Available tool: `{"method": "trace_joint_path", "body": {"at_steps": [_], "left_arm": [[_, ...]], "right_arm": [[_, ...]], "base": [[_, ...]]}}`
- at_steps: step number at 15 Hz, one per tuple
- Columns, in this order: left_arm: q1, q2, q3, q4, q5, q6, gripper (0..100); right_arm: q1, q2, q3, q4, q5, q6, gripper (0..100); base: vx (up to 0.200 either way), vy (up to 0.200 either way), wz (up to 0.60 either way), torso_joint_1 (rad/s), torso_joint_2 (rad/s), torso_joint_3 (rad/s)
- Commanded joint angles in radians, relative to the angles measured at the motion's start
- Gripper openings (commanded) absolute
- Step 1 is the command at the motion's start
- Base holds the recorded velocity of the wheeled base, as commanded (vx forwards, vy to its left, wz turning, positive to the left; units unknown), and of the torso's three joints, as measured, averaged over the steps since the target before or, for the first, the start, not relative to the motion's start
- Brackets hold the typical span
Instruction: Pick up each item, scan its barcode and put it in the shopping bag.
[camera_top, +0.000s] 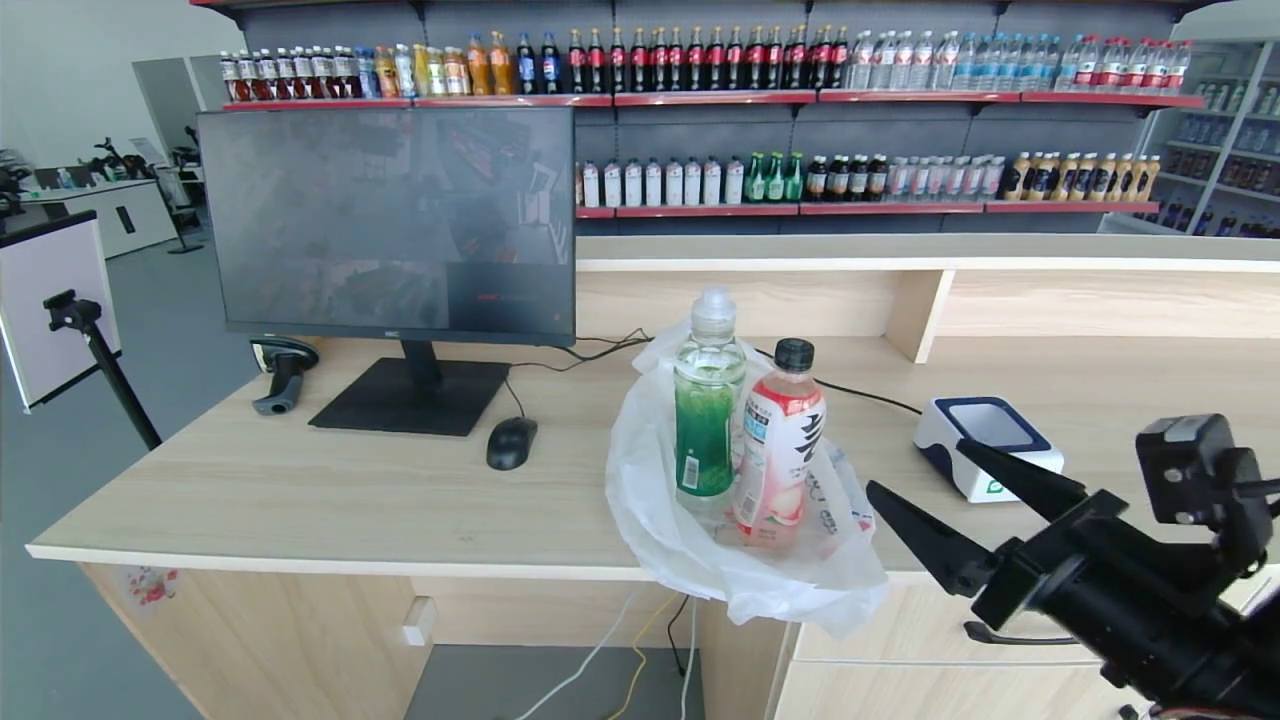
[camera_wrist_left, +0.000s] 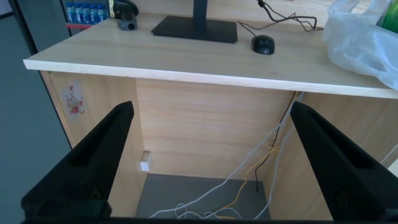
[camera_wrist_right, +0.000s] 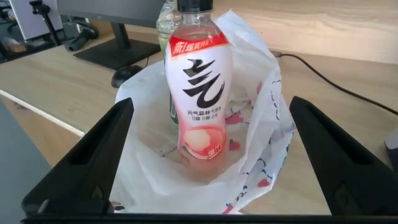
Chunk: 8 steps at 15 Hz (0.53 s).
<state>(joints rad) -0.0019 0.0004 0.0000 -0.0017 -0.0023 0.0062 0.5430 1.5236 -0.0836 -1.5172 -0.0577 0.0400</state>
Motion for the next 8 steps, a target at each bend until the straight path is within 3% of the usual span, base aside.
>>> {"method": "trace_joint_path", "body": {"at_steps": [1, 3, 8], "left_arm": [[0.0, 0.0, 0.0, 0.0, -0.001, 0.0, 100], [0.0, 0.0, 0.0, 0.0, -0.001, 0.003, 100], [0.0, 0.0, 0.0, 0.0, -0.001, 0.001, 100]], "right_arm": [[-0.012, -0.346, 0.084, 0.206, -0.004, 0.012, 100], [-0.005, -0.642, 0.071, 0.644, 0.009, 0.043, 100], [0.005, -1.16, 0.07, 1.382, 0.004, 0.037, 100]], "base": [[0.0, 0.0, 0.0, 0.0, 0.0, 0.0], [0.0, 0.0, 0.0, 0.0, 0.0, 0.0], [0.0, 0.0, 0.0, 0.0, 0.0, 0.0]]}}
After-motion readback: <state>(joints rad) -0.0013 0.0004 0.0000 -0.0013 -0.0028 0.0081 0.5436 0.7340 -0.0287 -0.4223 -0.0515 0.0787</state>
